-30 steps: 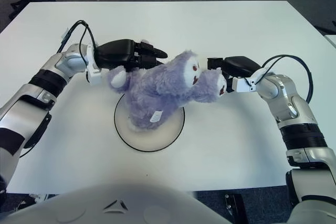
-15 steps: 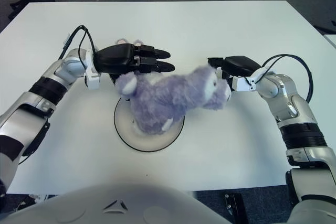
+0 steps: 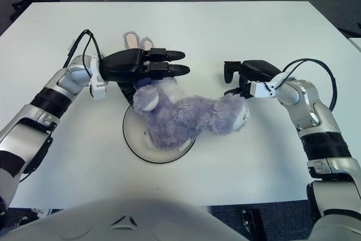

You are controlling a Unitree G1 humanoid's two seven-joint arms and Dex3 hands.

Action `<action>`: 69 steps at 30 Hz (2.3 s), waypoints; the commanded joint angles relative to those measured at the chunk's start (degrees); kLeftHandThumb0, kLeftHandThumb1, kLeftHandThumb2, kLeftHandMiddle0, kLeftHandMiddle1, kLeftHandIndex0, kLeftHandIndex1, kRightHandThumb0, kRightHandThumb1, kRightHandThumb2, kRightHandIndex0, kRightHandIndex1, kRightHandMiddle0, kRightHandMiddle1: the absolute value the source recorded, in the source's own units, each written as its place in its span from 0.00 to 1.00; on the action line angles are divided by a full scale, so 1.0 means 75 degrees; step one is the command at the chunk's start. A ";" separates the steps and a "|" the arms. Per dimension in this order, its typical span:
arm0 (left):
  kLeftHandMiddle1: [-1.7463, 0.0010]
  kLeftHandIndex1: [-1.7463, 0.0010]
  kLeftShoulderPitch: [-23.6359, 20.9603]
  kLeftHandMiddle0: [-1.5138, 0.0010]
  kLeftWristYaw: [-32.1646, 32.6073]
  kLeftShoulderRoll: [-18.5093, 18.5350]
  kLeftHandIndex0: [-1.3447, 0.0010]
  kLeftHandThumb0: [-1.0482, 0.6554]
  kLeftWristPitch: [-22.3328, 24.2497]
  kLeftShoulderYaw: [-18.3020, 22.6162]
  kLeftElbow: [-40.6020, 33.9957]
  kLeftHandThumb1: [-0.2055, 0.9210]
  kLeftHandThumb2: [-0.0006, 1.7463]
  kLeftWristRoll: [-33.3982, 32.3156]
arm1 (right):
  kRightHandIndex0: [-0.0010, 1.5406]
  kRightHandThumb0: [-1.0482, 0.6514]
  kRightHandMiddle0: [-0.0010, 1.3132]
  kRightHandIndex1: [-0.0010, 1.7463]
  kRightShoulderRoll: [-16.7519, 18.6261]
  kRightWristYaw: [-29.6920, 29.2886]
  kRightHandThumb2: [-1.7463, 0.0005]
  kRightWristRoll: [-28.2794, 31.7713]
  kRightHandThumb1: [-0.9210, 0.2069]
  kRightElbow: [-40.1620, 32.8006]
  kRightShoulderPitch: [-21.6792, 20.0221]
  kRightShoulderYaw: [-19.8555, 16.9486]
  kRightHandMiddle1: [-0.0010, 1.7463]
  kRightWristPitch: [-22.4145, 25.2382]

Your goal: Put the doll into the plate.

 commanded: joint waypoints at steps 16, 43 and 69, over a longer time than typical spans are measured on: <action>1.00 1.00 0.0220 0.96 -0.2216 -0.0047 0.94 0.00 0.0701 -0.0196 0.0004 1.00 0.36 -0.2612 | 0.53 0.41 0.24 0.61 0.0062 0.0105 0.77 0.0125 0.00 0.0281 -0.0001 0.0091 0.93 -0.0112; 1.00 0.99 0.1408 0.98 -0.3790 -0.0426 0.95 0.00 0.3750 0.2190 -0.1235 1.00 0.34 -0.5293 | 0.51 0.41 0.23 0.58 0.0022 0.0215 0.77 0.0050 0.00 0.0566 -0.0189 0.0169 0.93 -0.0069; 0.99 0.96 0.2352 0.89 -0.1301 -0.1153 0.82 0.06 0.4012 0.3737 -0.3324 1.00 0.49 -0.3508 | 0.51 0.41 0.23 0.58 0.0009 0.0274 0.76 -0.0038 0.00 0.0719 -0.0366 0.0293 0.93 -0.0012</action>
